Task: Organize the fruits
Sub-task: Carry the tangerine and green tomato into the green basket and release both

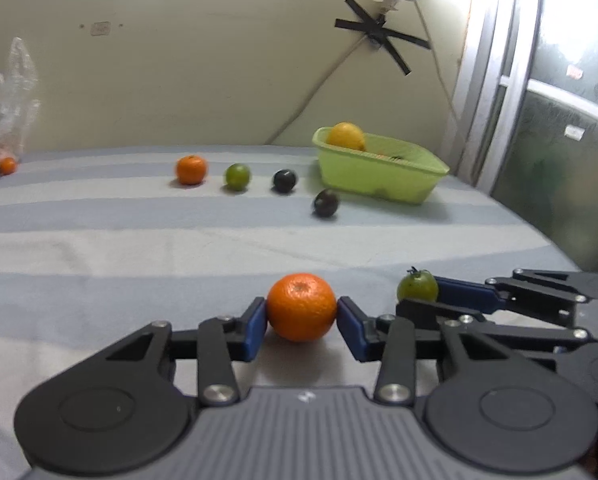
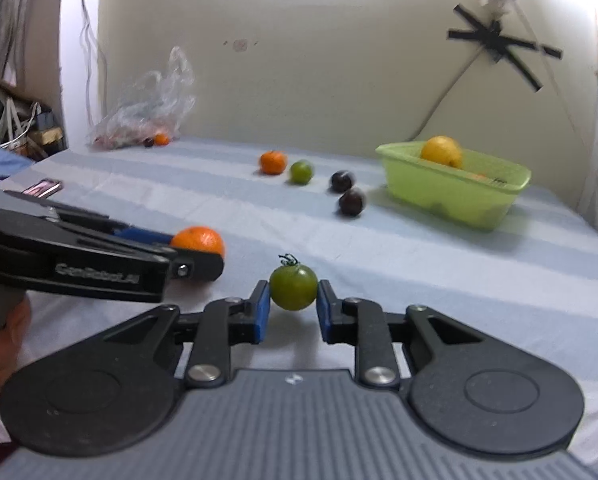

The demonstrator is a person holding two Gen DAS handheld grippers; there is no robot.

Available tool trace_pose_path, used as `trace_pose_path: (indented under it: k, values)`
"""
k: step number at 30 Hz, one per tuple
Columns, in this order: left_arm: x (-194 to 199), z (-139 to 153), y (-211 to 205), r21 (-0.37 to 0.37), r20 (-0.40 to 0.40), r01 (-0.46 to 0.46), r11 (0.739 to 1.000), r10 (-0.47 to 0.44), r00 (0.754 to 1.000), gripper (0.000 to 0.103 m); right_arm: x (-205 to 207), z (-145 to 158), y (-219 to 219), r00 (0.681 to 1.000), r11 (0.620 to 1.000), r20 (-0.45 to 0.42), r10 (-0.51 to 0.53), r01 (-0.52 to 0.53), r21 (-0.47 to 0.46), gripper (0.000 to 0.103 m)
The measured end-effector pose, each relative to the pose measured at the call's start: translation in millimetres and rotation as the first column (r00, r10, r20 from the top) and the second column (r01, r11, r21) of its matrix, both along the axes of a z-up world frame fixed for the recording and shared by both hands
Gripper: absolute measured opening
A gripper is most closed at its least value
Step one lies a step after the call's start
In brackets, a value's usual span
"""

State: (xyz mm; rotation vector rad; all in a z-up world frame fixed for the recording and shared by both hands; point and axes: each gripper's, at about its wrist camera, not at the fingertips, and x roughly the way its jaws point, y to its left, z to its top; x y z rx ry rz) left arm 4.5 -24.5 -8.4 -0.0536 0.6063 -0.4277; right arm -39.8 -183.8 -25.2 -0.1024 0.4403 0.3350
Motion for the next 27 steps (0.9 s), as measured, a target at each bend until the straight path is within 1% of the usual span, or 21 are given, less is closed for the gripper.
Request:
trace_pose_path:
  k: [4,8,10,13,17,19,21,23,25,26,27]
  values:
    - [27,16,-16,-0.03,0.002,0.038,0.999,-0.038,0.999,0.039,16,11,-19,0.999,0.999,0.035,-0.034,0.034,0.005,0.027]
    - [61,35,-47,-0.026,0.059,0.074,0.997,-0.072,0.996,0.039,39,28,-43,0.99,0.996,0.103,-0.093,0.093,0.007,0.027]
    - [82,42,-64,-0.03,0.077,0.082,0.996,-0.079,0.994,0.039,55,35,-55,0.982,0.991,0.13,-0.136,0.136,0.012,0.027]
    - [114,47,-87,-0.043,0.07,0.083,0.996,-0.079,0.994,0.039,84,41,-71,0.971,0.981,0.141,-0.195,0.193,0.027,0.027]
    - [146,49,-109,-0.035,0.067,0.071,0.997,-0.069,0.995,0.039,115,38,-84,0.956,0.965,0.131,-0.262,0.259,0.035,0.027]
    - [159,46,-116,-0.021,0.058,0.07,0.997,-0.068,0.996,0.039,124,34,-88,0.951,0.958,0.116,-0.286,0.281,0.057,0.028]
    - [171,41,-122,-0.009,0.041,0.07,0.997,-0.07,0.997,0.039,129,29,-91,0.948,0.952,0.099,-0.303,0.296,0.077,0.028]
    - [180,35,-128,-0.005,0.022,0.071,0.997,-0.071,0.997,0.039,131,26,-91,0.949,0.953,0.089,-0.302,0.296,0.068,0.031]
    - [186,29,-132,-0.005,0.002,0.075,0.997,-0.075,0.997,0.039,132,25,-90,0.946,0.951,0.1,-0.308,0.304,0.053,0.032]
    - [187,28,-135,-0.002,0.006,0.073,0.997,-0.073,0.997,0.04,133,25,-90,0.945,0.951,0.107,-0.31,0.306,0.05,0.033]
    - [187,27,-137,0.005,0.013,0.069,0.998,-0.069,0.998,0.043,133,26,-91,0.944,0.951,0.113,-0.31,0.306,0.052,0.033]
